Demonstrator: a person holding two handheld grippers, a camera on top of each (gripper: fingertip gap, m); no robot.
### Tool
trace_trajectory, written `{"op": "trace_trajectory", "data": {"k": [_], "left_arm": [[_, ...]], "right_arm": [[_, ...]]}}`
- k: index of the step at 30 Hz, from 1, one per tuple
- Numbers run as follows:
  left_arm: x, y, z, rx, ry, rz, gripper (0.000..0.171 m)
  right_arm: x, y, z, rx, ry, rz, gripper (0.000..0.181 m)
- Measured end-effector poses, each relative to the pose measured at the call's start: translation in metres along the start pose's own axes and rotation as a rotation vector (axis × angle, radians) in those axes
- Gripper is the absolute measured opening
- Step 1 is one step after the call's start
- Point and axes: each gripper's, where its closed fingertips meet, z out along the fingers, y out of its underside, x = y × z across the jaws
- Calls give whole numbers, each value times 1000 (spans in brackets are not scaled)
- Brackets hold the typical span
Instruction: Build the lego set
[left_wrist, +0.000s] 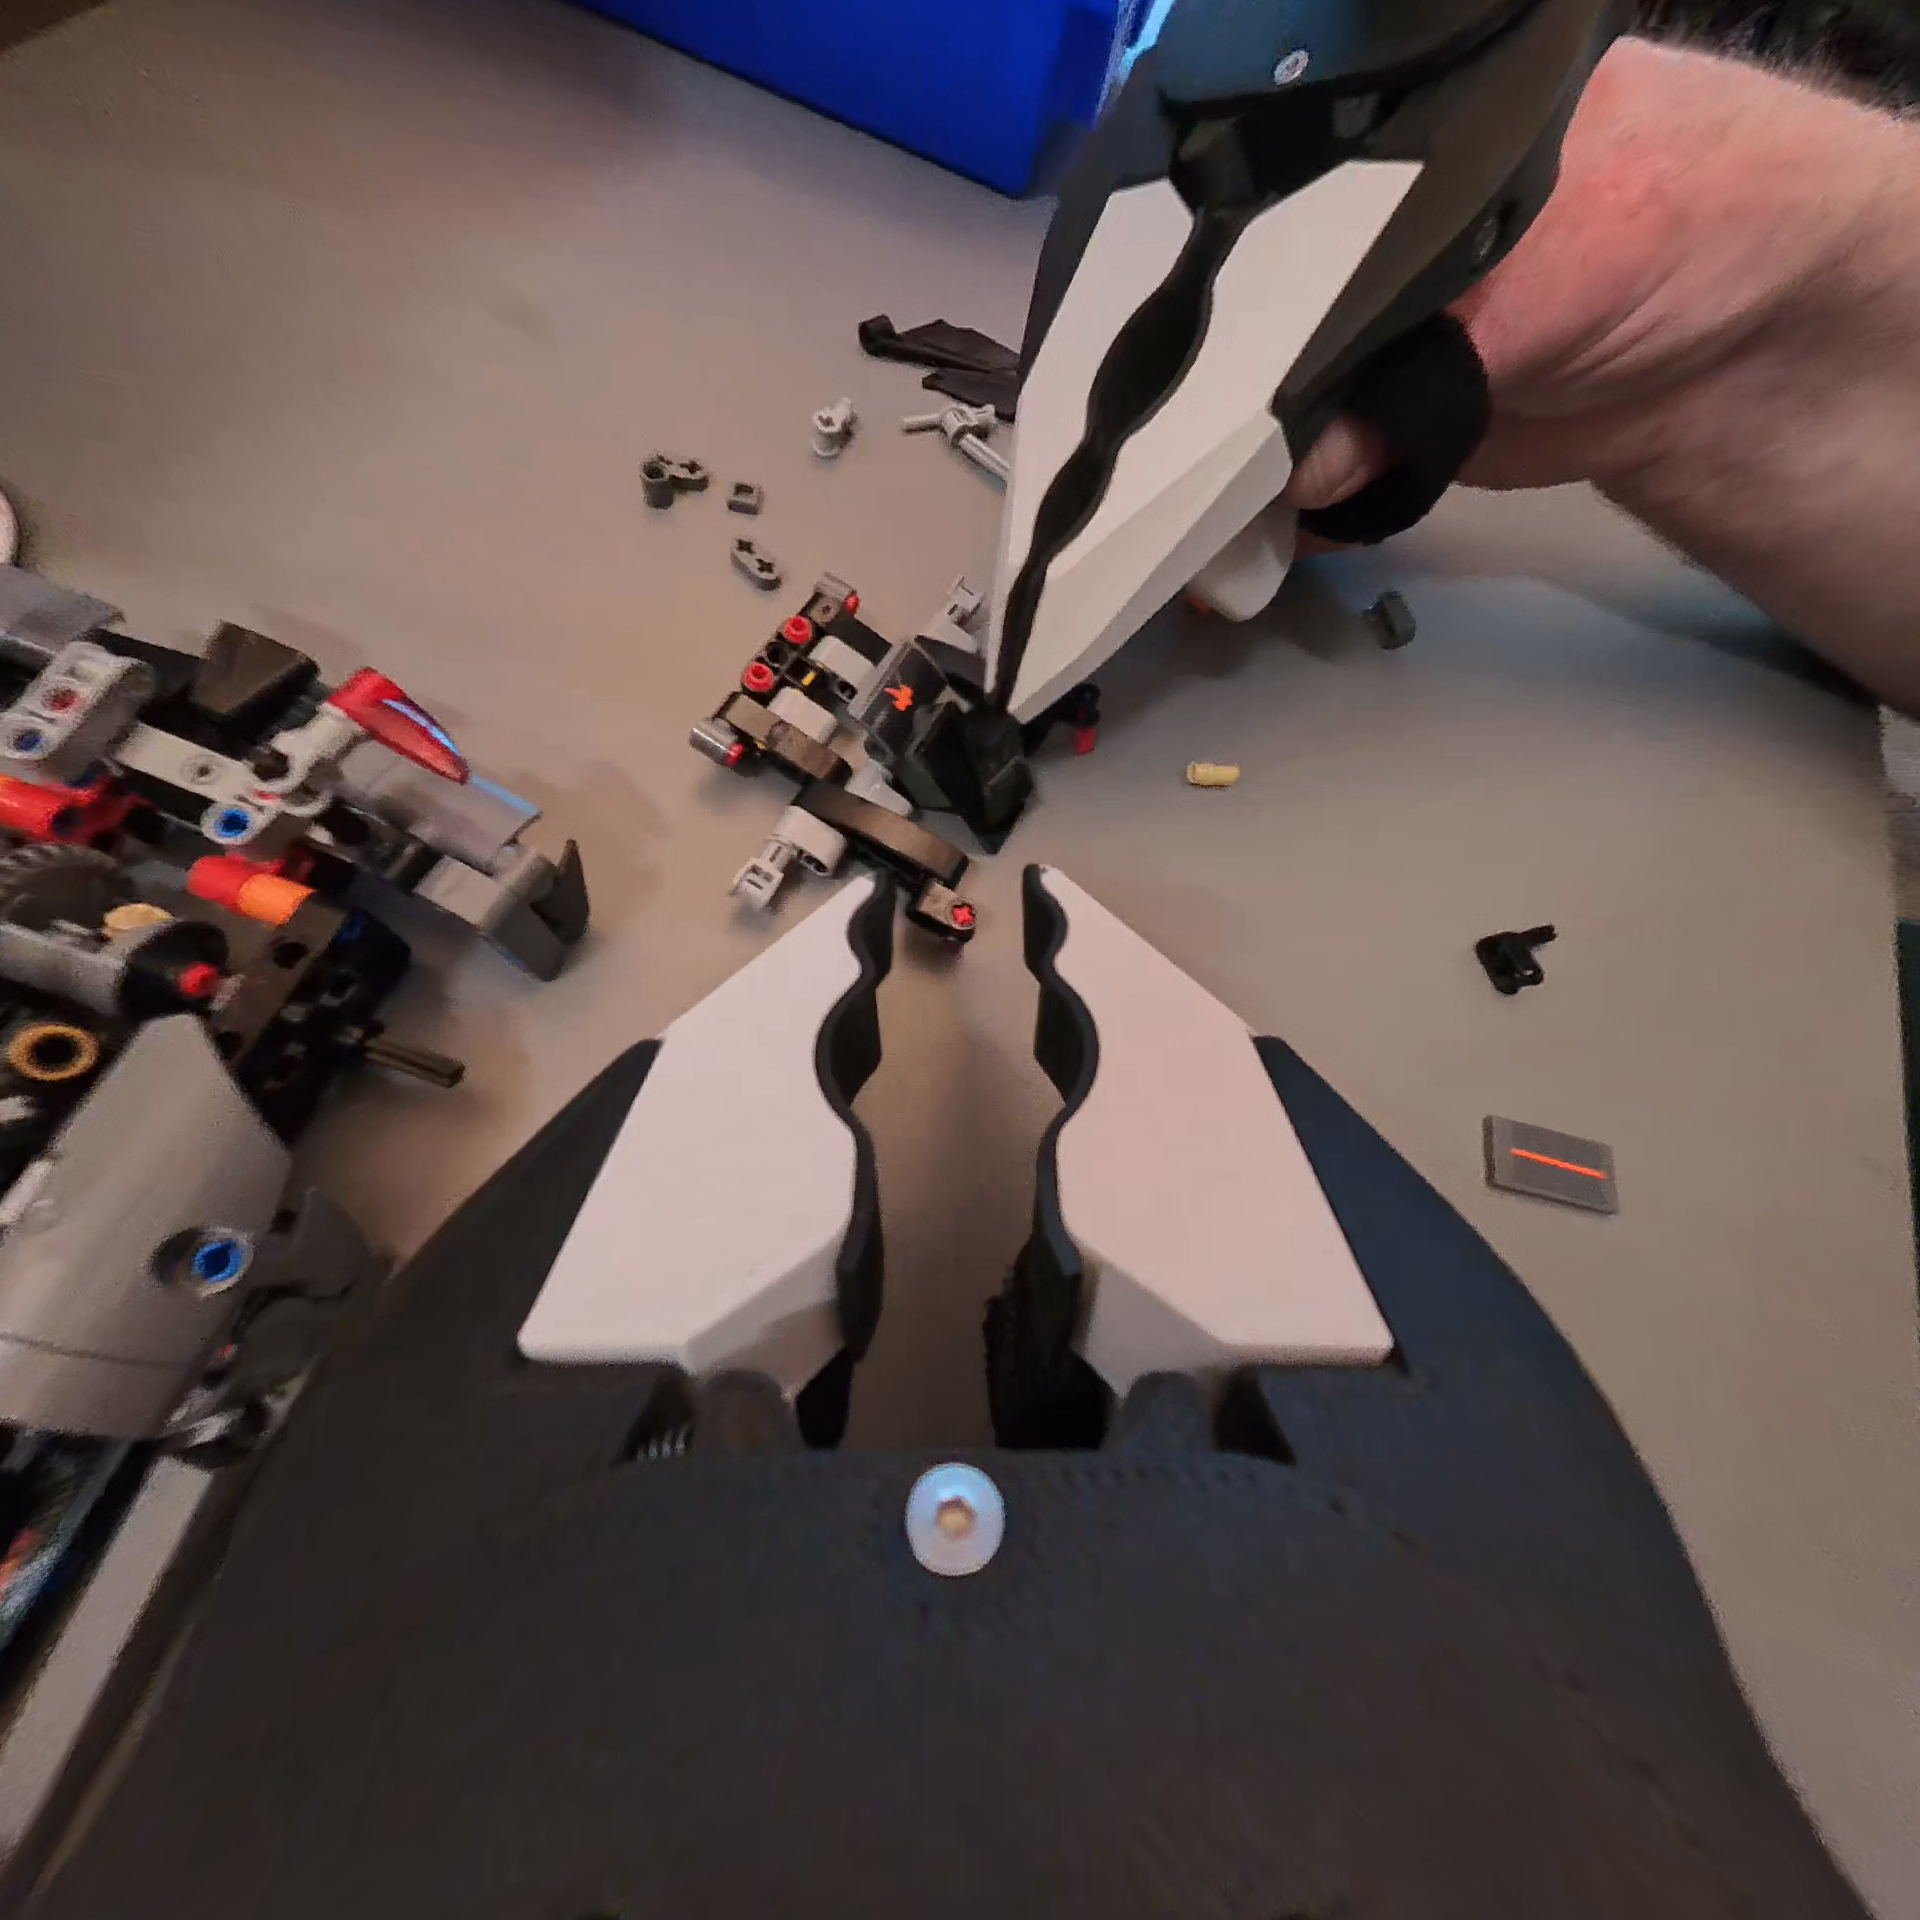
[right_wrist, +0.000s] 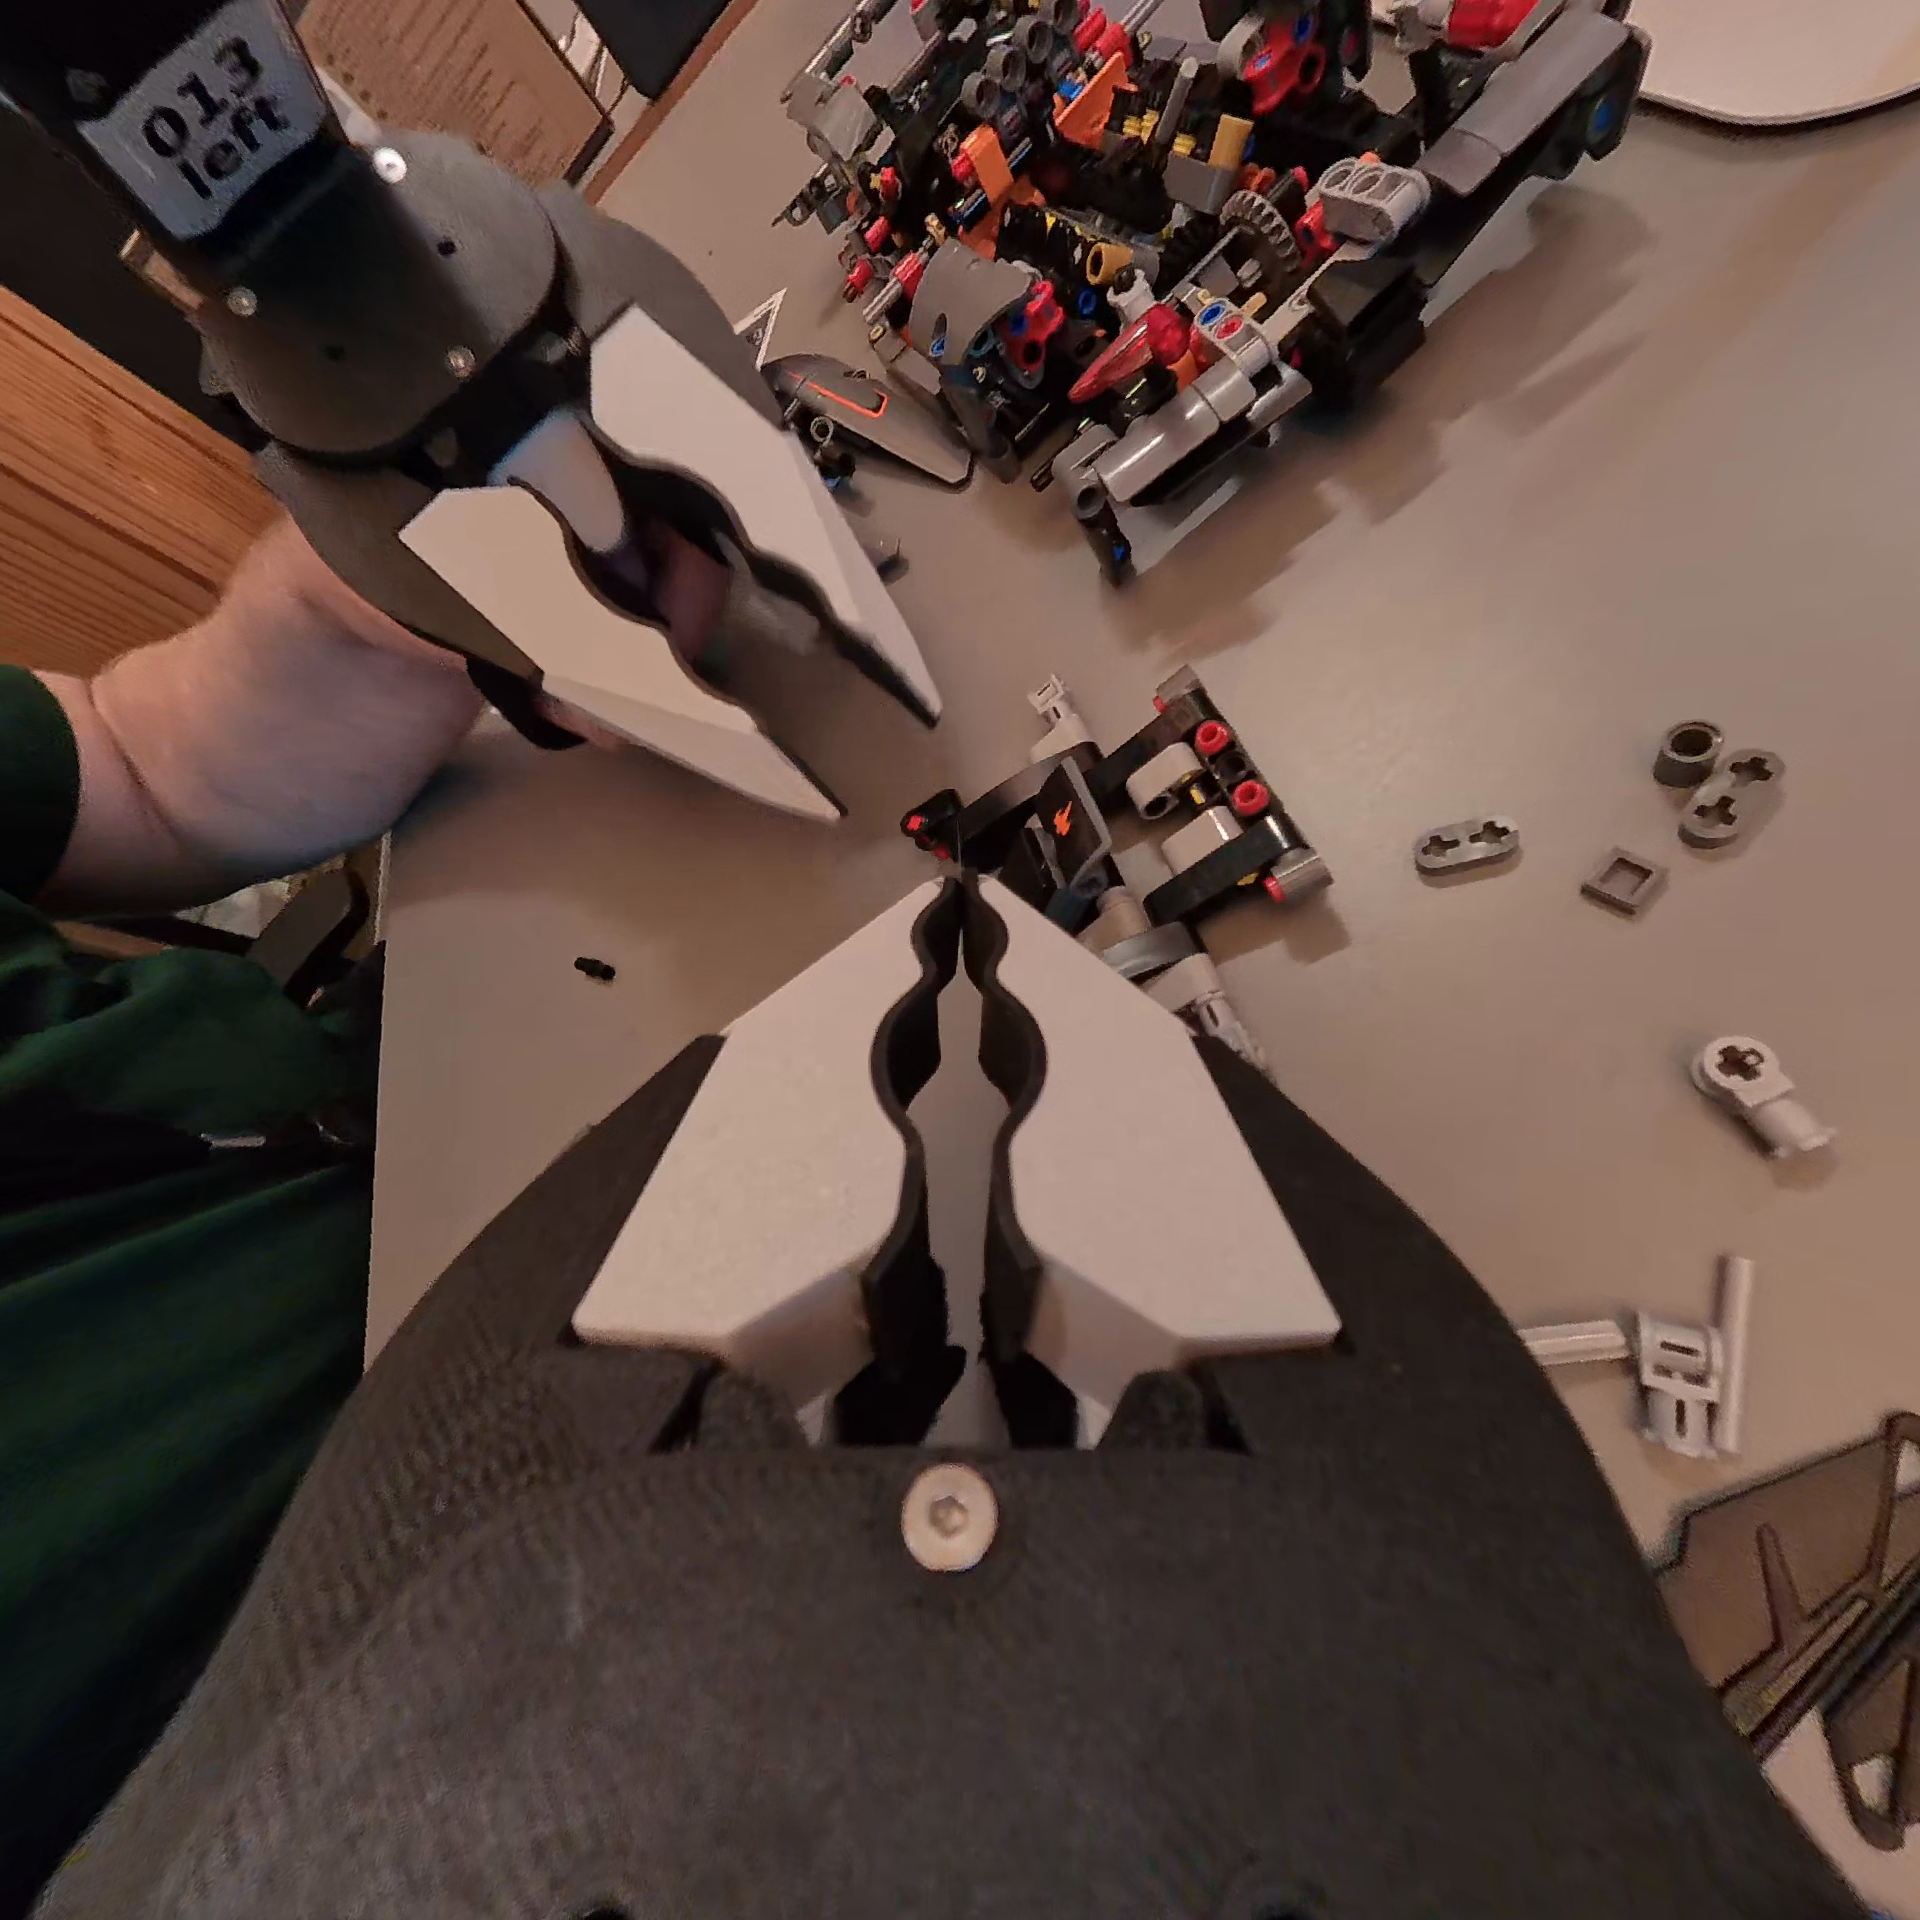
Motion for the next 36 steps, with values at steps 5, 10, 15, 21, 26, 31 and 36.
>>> {"op": "trace_trajectory", "data": {"k": [5, 10, 15, 21, 26, 31, 36], "left_arm": [[3, -11, -1, -18, -38, 188, 32], [-4, -7, 14, -66, -61, 340, 47], [-5, 1, 26, -79, -72, 410, 47], [-9, 0, 27, -56, -83, 399, 38], [-10, 0, 28, -59, -100, 424, 34], [-11, -1, 28, -57, -101, 425, 31], [-11, -1, 29, -57, -101, 429, 31]], "right_arm": [[0, 1, -1, -38, -19, -27, 0], [1, 2, 2, -67, -11, -68, 0], [1, 6, 5, -83, -9, -85, 0], [4, 7, 6, -83, -1, -97, 0], [2, 7, 6, -86, -20, -104, 0], [2, 7, 5, -87, -29, -104, 0], [4, 7, 5, -94, -17, -117, 0]]}}
